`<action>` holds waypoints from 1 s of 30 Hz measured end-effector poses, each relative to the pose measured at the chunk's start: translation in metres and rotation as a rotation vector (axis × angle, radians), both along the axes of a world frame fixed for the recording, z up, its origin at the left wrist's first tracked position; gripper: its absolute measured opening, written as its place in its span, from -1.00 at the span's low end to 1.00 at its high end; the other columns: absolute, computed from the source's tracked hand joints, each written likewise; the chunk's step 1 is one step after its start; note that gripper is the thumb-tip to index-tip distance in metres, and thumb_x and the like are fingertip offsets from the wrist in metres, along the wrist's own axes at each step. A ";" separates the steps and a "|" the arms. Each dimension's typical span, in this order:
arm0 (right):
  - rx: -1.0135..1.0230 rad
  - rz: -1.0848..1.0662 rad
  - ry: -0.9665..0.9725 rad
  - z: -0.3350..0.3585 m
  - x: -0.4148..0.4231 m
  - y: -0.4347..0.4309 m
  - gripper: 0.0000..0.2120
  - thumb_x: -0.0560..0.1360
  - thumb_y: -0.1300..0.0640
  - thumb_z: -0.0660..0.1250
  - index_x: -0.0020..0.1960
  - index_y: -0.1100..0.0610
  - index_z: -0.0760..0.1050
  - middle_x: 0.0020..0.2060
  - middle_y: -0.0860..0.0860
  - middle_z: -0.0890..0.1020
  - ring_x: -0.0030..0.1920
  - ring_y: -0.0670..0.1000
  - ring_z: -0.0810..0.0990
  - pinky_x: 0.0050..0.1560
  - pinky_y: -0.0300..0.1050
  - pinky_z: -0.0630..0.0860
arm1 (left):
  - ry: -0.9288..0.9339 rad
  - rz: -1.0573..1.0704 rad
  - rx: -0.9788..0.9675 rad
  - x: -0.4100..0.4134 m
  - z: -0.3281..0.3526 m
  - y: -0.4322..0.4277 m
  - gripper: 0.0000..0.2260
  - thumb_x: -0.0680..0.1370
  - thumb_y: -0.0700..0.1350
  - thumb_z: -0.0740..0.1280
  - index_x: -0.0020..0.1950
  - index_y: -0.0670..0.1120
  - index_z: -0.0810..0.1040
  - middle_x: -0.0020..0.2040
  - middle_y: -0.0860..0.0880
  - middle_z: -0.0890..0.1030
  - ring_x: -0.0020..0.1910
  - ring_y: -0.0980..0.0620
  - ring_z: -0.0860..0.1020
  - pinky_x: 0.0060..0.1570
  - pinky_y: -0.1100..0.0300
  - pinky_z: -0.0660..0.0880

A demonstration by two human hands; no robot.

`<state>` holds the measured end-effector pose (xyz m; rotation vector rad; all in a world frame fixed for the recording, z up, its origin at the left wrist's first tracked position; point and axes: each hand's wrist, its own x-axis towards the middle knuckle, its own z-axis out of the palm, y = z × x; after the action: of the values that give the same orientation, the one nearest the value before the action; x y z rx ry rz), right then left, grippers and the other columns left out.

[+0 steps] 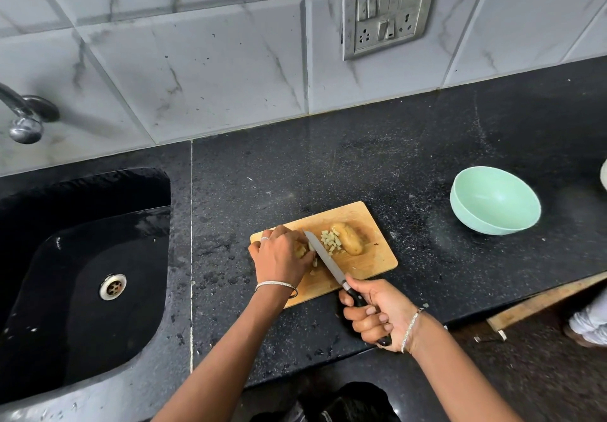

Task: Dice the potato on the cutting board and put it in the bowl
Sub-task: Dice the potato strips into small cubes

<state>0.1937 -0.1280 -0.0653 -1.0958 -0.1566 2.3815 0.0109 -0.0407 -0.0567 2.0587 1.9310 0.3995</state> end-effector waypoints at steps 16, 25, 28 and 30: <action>0.683 0.270 -1.517 0.007 -0.048 -0.015 -0.58 0.65 -0.17 -0.06 -0.08 0.07 0.43 -0.09 0.10 0.63 -0.02 0.20 0.59 -0.10 0.01 0.42 | 0.034 0.011 -0.043 -0.001 0.005 0.000 -0.66 0.38 0.15 0.43 0.13 0.17 0.57 0.19 0.10 0.54 0.23 -0.03 0.42 0.13 -0.01 0.26; 0.719 0.272 -1.615 0.003 -0.057 -0.019 -0.66 0.66 -0.12 -0.05 0.00 0.05 0.38 -0.06 0.09 0.63 0.00 0.20 0.60 -0.19 0.00 0.33 | 0.139 -0.063 -0.077 0.003 0.011 0.006 -0.71 0.41 0.14 0.40 0.12 0.20 0.60 0.09 0.10 0.60 0.20 -0.04 0.44 0.16 -0.07 0.27; 0.743 0.306 -1.582 0.006 -0.058 -0.016 -0.67 0.66 -0.12 -0.05 -0.02 0.05 0.38 -0.05 0.10 0.63 0.00 0.21 0.59 -0.18 0.00 0.34 | 0.148 -0.060 -0.039 0.003 0.010 0.002 -0.73 0.40 0.14 0.40 0.09 0.19 0.61 0.06 0.10 0.61 0.19 -0.04 0.44 0.16 -0.07 0.26; 0.752 0.297 -1.587 0.007 -0.057 -0.015 -0.67 0.66 -0.12 -0.06 -0.03 0.04 0.37 -0.06 0.10 0.63 -0.01 0.21 0.59 -0.19 0.00 0.34 | 0.148 -0.056 -0.017 0.004 0.009 -0.001 -0.74 0.41 0.14 0.39 0.09 0.18 0.62 0.07 0.10 0.60 0.19 -0.03 0.43 0.17 -0.07 0.23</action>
<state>0.1367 -0.1430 -0.0579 -2.2261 -1.5980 0.8274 0.0149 -0.0419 -0.0475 2.1816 1.9451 0.2235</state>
